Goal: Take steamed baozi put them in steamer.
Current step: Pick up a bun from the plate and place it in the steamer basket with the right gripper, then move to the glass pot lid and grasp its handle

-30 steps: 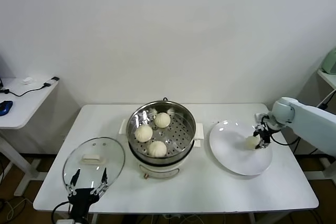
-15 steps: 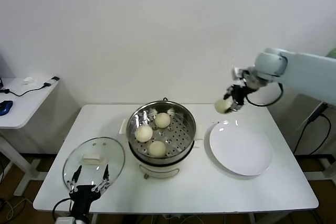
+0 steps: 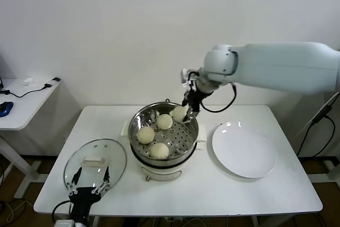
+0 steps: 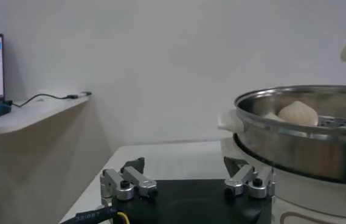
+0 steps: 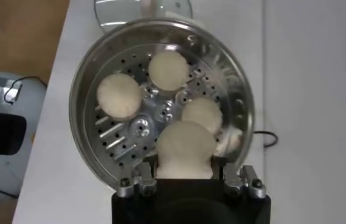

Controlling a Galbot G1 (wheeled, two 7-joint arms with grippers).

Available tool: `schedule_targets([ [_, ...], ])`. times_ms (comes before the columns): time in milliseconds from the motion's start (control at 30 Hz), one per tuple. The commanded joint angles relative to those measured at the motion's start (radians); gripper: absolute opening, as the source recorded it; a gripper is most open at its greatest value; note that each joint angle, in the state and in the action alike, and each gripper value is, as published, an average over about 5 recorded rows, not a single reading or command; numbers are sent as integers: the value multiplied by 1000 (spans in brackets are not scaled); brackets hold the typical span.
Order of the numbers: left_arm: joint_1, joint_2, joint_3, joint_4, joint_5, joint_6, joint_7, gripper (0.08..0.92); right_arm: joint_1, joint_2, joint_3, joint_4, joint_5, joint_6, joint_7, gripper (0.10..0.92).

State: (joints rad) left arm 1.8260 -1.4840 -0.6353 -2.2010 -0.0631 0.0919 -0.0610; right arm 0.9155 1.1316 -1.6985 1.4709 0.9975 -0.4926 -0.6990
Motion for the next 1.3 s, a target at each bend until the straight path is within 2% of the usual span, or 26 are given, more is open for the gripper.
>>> schedule_targets([
  [33,0,1,-1,3,-4,-1,0,823,-169,103,1,-22,-9,-86,114,594],
  [233,0,1,3,4,-3,-2,0,823,-215,80,1,-46,-75,-93,119,594],
  [600,2,1,7,3,-2,-4,-1,823,-242,49,55,-59,-108,-95,142,599],
  [700,5,2,6,-1,-3,-3,-2,823,-217,40,60,-56,-99,-70,102,647],
  [867,8,3,7,-11,-11,3,-6,823,-121,-6,53,-42,-40,40,-19,780],
  [1000,7,2,9,-20,-25,15,-12,823,-48,-96,87,-37,-10,103,-85,818],
  [1067,4,2,8,-24,-34,16,-14,823,-47,-154,138,-41,5,103,-32,822],
  [1233,-19,15,5,-24,-108,18,-20,823,-216,-323,398,-61,-6,143,357,823],
  [1300,-37,21,3,-24,-122,20,-22,823,-326,-395,524,-55,-41,156,458,823],
])
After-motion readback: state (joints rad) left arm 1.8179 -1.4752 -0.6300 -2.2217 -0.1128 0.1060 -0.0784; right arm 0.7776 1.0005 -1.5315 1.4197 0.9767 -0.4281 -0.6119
